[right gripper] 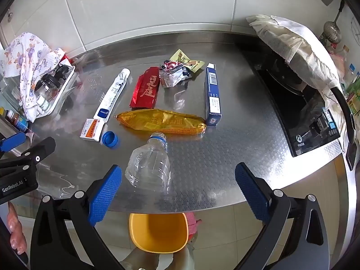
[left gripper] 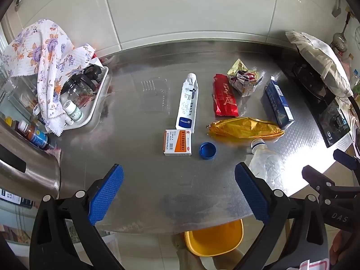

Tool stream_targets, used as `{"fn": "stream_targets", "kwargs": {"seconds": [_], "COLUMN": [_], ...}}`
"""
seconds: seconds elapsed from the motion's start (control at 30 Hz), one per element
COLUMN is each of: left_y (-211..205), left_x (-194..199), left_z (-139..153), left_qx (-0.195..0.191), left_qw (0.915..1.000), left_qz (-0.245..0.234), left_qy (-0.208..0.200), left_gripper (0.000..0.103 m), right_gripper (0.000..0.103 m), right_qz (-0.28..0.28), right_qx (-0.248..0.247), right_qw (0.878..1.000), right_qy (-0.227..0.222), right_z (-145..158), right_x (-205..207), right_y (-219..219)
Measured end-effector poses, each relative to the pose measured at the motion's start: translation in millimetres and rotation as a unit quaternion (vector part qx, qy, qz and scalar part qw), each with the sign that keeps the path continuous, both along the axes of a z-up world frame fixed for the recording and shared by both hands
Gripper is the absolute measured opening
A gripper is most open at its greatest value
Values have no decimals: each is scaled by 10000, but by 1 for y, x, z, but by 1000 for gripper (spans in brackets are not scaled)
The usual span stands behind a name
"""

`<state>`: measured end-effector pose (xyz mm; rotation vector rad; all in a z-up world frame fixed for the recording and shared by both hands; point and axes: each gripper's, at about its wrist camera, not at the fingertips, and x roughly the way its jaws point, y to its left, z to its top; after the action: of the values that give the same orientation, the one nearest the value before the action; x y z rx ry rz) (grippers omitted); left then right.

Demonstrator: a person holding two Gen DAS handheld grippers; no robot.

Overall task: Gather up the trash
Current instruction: 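Move both tools toward the clear bottle and the orange-white medicine box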

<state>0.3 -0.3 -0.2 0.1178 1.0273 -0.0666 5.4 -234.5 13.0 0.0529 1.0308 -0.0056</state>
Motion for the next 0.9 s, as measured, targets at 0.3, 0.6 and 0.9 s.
{"fn": "stream_targets", "kwargs": {"seconds": [0.3, 0.6, 0.9], "left_y": [0, 5, -2], "left_x": [1, 0, -1], "left_z": [-1, -3, -2], "left_qx": [-18, -45, -32], "left_qw": [10000, 10000, 10000], "left_qz": [0, -12, -15], "left_qy": [24, 24, 33], "left_gripper": [98, 98, 98], "right_gripper": [100, 100, 100], "right_qz": [-2, -25, -25], "right_qx": [-6, 16, 13], "right_qw": [10000, 10000, 10000], "right_qy": [7, -2, 2], "right_z": [0, -2, -1], "right_x": [0, 1, 1], "right_y": [0, -3, -4]}}
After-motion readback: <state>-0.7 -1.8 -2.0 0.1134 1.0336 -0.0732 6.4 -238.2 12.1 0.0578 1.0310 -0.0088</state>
